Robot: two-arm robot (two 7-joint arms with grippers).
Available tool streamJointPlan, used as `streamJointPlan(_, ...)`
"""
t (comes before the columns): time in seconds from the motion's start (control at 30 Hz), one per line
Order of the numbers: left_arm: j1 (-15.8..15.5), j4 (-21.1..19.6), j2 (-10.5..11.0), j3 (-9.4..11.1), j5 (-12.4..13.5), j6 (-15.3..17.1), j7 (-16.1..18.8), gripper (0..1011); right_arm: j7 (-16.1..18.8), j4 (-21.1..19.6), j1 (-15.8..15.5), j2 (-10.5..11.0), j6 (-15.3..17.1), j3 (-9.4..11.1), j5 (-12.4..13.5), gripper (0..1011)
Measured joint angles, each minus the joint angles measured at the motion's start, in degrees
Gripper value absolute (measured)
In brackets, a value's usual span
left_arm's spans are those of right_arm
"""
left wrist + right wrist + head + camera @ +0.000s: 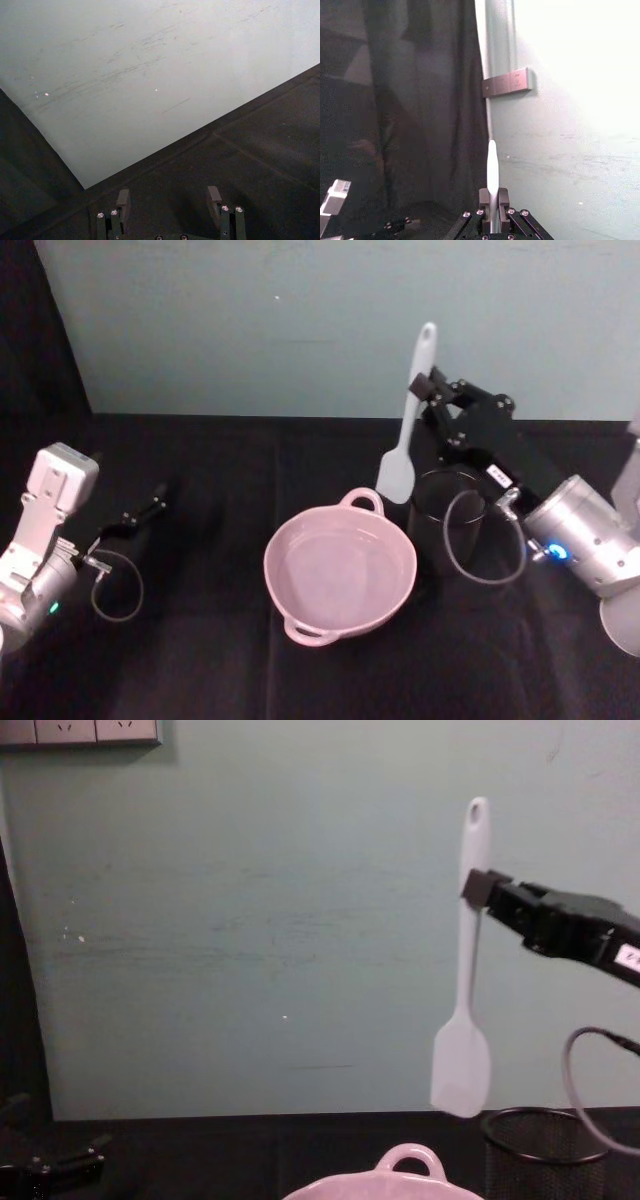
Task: Use the one hand to pick up the spoon and stir the clear water in the bowl.
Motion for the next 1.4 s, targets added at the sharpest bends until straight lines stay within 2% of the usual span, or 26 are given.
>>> streamJointPlan(0.2,0.0,0.0,0.0,0.0,0.0,0.0,0.0,1005,-1.7,-2.2,-2.4,0.7,-0.5,2.3,0.2,108)
streamJointPlan(0.4,0.0,0.0,0.0,0.0,0.0,0.0,0.0,1005,-3.7,-3.6,-5.6,1.0,-1.5,5.5,0.4,108)
streamJointPlan(0.57,0.0,0.0,0.0,0.0,0.0,0.0,0.0,1005,-4.0,-2.6,-7.1,0.0,-2.2,7.7,2.0,108)
streamJointPlan(0.73,0.0,0.0,0.0,0.0,0.0,0.0,0.0,1005,-4.0,-0.3,-6.9,-1.3,-2.5,8.9,3.4,108)
streamJointPlan(1.03,0.0,0.0,0.0,0.0,0.0,0.0,0.0,1005,-2.9,4.7,-4.3,-3.5,-1.5,9.2,5.9,108)
streamJointPlan(1.4,0.0,0.0,0.0,0.0,0.0,0.0,0.0,1005,-2.7,9.1,-1.7,-5.1,1.0,8.2,7.6,107)
